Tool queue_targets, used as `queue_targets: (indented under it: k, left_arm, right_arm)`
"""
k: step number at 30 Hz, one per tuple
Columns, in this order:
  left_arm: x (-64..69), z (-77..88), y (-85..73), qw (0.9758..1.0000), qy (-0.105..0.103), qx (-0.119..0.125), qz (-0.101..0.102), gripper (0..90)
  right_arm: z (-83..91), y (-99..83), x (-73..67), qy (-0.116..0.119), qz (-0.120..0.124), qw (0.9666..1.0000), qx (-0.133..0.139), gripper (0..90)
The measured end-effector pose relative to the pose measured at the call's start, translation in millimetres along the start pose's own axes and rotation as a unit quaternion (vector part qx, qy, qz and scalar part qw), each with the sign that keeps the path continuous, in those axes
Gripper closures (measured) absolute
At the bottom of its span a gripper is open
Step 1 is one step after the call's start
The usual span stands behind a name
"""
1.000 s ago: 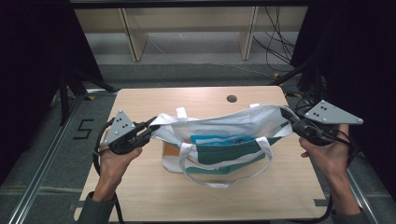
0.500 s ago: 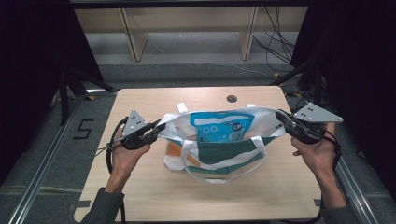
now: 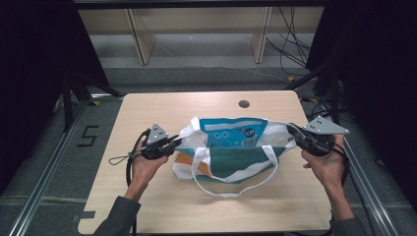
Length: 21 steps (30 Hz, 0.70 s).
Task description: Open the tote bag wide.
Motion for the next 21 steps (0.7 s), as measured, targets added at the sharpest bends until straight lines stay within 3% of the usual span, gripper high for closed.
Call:
queue_targets:
  k: [3, 4, 5, 6, 7, 10, 11, 13, 14, 17, 18, 19, 20, 21]
  left_arm:
    - [5.7, -7.4, -8.1, 0.9999, -0.006, -0.014, -0.004, 82.4]
    - [8.2, -9.6, -10.0, 0.9998, -0.008, -0.017, -0.001, 82.4]
    - [7.6, -10.2, -12.9, 0.9993, -0.013, -0.027, -0.023, 82.5]
    - [11.7, -13.2, -13.5, 0.9996, -0.012, -0.023, -0.007, 82.4]
    - [11.9, -13.0, -16.4, 0.9991, -0.015, -0.036, -0.020, 82.4]
    - [12.9, -16.4, -21.0, 0.9988, -0.016, -0.040, -0.024, 82.5]
    - [16.1, -19.1, -20.8, 0.9995, -0.016, -0.029, -0.002, 82.5]
    - [14.6, -19.3, -24.4, 0.9987, -0.021, -0.041, -0.022, 82.4]
    - [15.6, -20.1, -25.7, 0.9987, -0.021, -0.044, -0.017, 82.4]
    - [15.9, -24.6, -30.2, 0.9978, -0.020, -0.052, -0.036, 82.2]
    - [16.9, -26.5, -32.8, 0.9976, -0.018, -0.056, -0.037, 82.2]
    - [20.4, -28.4, -36.1, 0.9975, -0.022, -0.064, -0.022, 82.2]
    - [19.3, -30.8, -38.7, 0.9967, -0.021, -0.068, -0.039, 82.2]
    - [23.5, -32.9, -43.1, 0.9965, -0.026, -0.077, -0.021, 82.2]
  right_arm:
    - [-2.1, -11.9, 0.7, -0.002, -0.007, 1.0000, -0.005, 86.2]
    - [-3.0, -16.0, 2.6, 0.002, -0.001, 0.9998, -0.019, 86.1]
    - [-4.2, -18.8, 3.0, 0.005, -0.010, 0.9998, -0.019, 86.1]
    - [-5.2, -20.5, 3.7, 0.005, -0.014, 0.9997, -0.017, 86.1]
    - [-5.2, -23.0, 3.4, 0.004, -0.013, 0.9996, -0.024, 86.1]
    - [-7.7, -30.4, 2.9, 0.004, -0.013, 0.9992, -0.037, 86.1]
    - [-8.7, -34.0, 3.4, 0.003, -0.011, 0.9990, -0.043, 86.1]
    - [-12.5, -42.1, 4.5, 0.003, -0.012, 0.9986, -0.052, 86.1]
    - [-15.1, -46.2, 5.5, 0.003, -0.011, 0.9983, -0.057, 86.1]
    - [-24.3, -61.7, 6.9, -0.002, -0.008, 0.9967, -0.080, 86.1]
    - [-27.4, -67.0, 7.0, -0.001, -0.011, 0.9958, -0.091, 86.1]
    - [-31.4, -71.5, 8.7, 0.000, -0.004, 0.9953, -0.097, 86.1]
    - [-34.4, -76.3, 7.5, 0.000, -0.009, 0.9945, -0.104, 86.1]
    - [-37.1, -79.6, 8.3, 0.000, -0.006, 0.9941, -0.108, 86.1]
Point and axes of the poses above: each handheld gripper's, and its own axes: z roughly backward along the jaws, y roughly out of its top, x roughly to its right, the point moved 7 cm from there along -z, roughly forward along the jaws, and after that the axes turned 14 degrees about -z, right-handed, at the moved point
